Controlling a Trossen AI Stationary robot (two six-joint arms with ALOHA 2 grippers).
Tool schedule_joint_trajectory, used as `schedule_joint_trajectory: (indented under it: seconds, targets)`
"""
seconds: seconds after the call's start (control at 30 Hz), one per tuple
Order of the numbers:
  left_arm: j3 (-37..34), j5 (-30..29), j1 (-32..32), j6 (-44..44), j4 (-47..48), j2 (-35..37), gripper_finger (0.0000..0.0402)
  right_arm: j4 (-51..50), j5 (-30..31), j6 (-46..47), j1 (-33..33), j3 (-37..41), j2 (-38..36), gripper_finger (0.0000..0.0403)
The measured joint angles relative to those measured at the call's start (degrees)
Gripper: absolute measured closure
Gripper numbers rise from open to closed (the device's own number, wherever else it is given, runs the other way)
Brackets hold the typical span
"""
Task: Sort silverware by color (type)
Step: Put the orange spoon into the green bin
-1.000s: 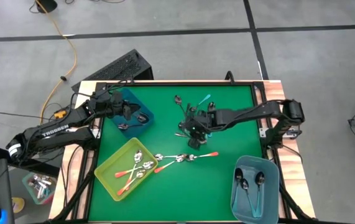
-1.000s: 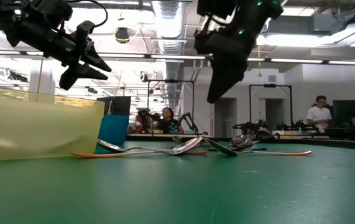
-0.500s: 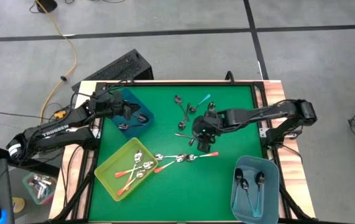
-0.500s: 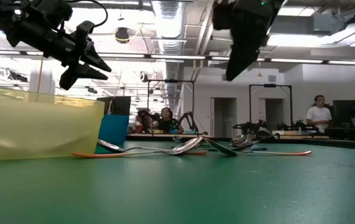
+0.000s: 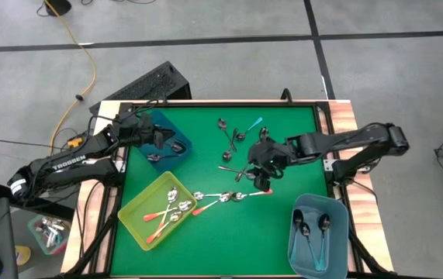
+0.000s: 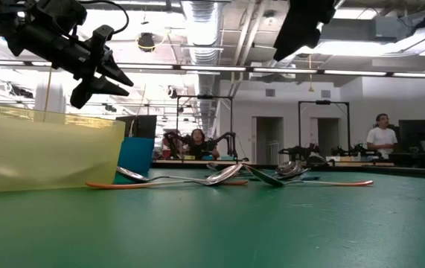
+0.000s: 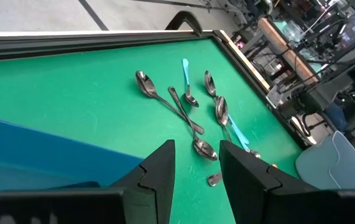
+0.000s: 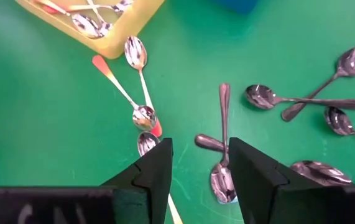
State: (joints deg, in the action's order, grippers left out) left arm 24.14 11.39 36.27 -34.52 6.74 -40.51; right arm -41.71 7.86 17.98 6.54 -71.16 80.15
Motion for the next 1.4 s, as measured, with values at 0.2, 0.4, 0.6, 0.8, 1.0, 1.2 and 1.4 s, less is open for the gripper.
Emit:
schedule_joint_trajectory:
  seconds: [0.2,0.4,0.6,0.8,1.0,1.2,1.4]
  targets:
    - [0.0,-0.1,0.0,0.0,0.0,0.0,0.0292,-0.1,0.1,0.0,2.5,0.0,-0.4,0.0236]
    - [0.0,-0.1,0.0,0.0,0.0,0.0,0.0292,0.3,2.3,0.1,5.7,0.0,-0.3,0.0237]
    - [0.0,-0.1,0.0,-0.4,0.1,0.0,0.0292,0.3,4.2,0.1,7.2,0.0,-0.3,0.0237]
    - [0.0,-0.2,0.0,-0.4,0.1,0.0,0.0292,0.5,4.3,0.7,7.4,0.0,-0.2,0.0237]
    - [0.0,-0.2,0.0,-0.4,0.1,0.0,0.0292,0.5,4.3,0.6,7.4,0.0,-0.2,0.0237]
    - [0.0,-0.2,0.0,-0.4,0.1,0.0,0.0292,-1.2,4.4,-2.0,7.3,0.0,-0.8,0.0237]
    - [0.0,-0.2,0.0,-1.9,0.1,0.0,0.0292,-2.5,5.8,-3.1,5.9,0.0,-4.1,0.0237]
